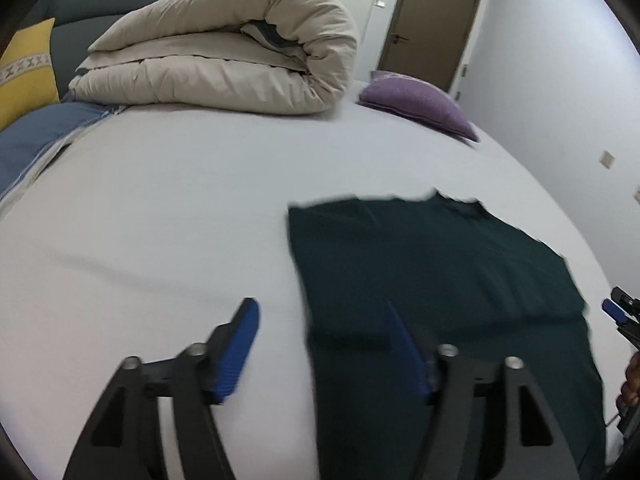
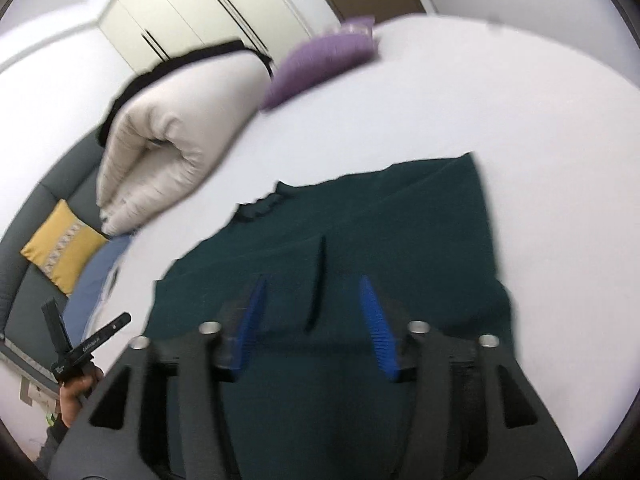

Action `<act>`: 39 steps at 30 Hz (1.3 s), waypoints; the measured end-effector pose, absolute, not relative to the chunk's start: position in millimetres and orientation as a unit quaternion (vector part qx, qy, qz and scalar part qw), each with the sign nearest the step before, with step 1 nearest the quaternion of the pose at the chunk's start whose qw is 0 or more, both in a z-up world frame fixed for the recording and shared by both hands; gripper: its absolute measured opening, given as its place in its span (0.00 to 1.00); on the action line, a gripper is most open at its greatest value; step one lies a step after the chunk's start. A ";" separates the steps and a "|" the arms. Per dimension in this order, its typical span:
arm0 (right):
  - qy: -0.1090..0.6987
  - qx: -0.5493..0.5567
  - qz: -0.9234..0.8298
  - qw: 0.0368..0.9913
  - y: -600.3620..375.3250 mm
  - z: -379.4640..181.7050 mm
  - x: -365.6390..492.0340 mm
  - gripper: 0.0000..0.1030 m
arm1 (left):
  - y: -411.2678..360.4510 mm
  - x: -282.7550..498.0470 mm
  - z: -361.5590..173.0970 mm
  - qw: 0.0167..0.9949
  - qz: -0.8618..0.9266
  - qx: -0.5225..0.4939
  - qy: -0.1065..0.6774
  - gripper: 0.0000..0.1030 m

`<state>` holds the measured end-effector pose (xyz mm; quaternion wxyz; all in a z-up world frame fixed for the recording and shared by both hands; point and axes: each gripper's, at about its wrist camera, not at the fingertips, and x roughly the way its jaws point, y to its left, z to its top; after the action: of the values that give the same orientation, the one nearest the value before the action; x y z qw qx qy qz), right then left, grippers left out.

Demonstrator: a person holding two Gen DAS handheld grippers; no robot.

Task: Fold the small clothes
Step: 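Open both tools and move them to the sweater hem, then grasp the sweater hem with both tools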

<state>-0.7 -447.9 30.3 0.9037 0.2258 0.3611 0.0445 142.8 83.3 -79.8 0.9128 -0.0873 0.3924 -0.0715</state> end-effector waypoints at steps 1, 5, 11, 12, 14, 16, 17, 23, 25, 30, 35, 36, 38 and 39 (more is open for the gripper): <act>0.359 0.222 0.045 0.905 -449.9 36.7 -26.7 0.54 | 83.7 126.2 -79.7 0.910 -0.080 -0.089 0.398 0.69; 0.367 0.213 0.049 0.904 -446.3 44.2 -103.7 0.59 | 91.0 60.7 -87.6 0.888 -0.113 -0.122 0.429 0.70; 0.396 0.228 0.040 0.889 -452.5 23.5 -214.2 0.63 | 109.1 -14.1 -113.6 0.848 -0.135 -0.193 0.474 0.70; 0.399 0.234 0.037 0.886 -455.4 17.3 -225.1 0.63 | 112.2 -22.9 -119.1 0.840 -0.136 -0.205 0.483 0.70; 0.409 0.252 0.035 0.876 -463.4 6.3 -248.4 0.63 | 115.7 -38.8 -127.9 0.828 -0.140 -0.216 0.498 0.69; 0.417 0.260 0.031 0.870 -469.6 -4.1 -260.2 0.63 | 116.5 -50.0 -132.5 0.822 -0.145 -0.219 0.506 0.69; 0.423 0.264 0.027 0.866 -473.2 -8.2 -268.5 0.63 | 117.0 -54.1 -134.6 0.817 -0.152 -0.224 0.509 0.68; 0.421 0.300 0.004 0.856 -502.3 -20.8 -308.2 0.63 | 115.5 -62.7 -141.4 0.796 -0.182 -0.230 0.530 0.67; 0.425 0.310 0.002 0.850 -509.7 -24.6 -312.6 0.63 | 111.3 -63.8 -141.0 0.792 -0.190 -0.220 0.538 0.67; 0.438 0.341 0.017 0.831 -522.6 -33.7 -320.4 0.63 | 105.4 -63.1 -144.1 0.774 -0.199 -0.230 0.555 0.49; 0.456 0.359 0.015 0.814 -526.5 -39.1 -317.4 0.63 | 97.2 -62.8 -148.0 0.767 -0.204 -0.235 0.561 0.46; 0.462 0.359 0.013 0.811 -524.7 -38.7 -314.1 0.62 | 95.7 -60.0 -148.2 0.765 -0.205 -0.238 0.562 0.46; 0.470 0.363 0.014 0.805 -521.0 -37.4 -310.0 0.62 | 94.7 -62.4 -148.3 0.763 -0.209 -0.238 0.564 0.46; 0.476 0.366 0.016 0.800 -520.3 -38.1 -309.5 0.62 | 96.4 -63.0 -148.2 0.763 -0.211 -0.234 0.565 0.45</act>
<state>-309.6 -520.3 -38.1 0.7997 0.3660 0.4757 0.0163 -63.0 96.4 -148.2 0.7627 -0.2342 0.5648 -0.2106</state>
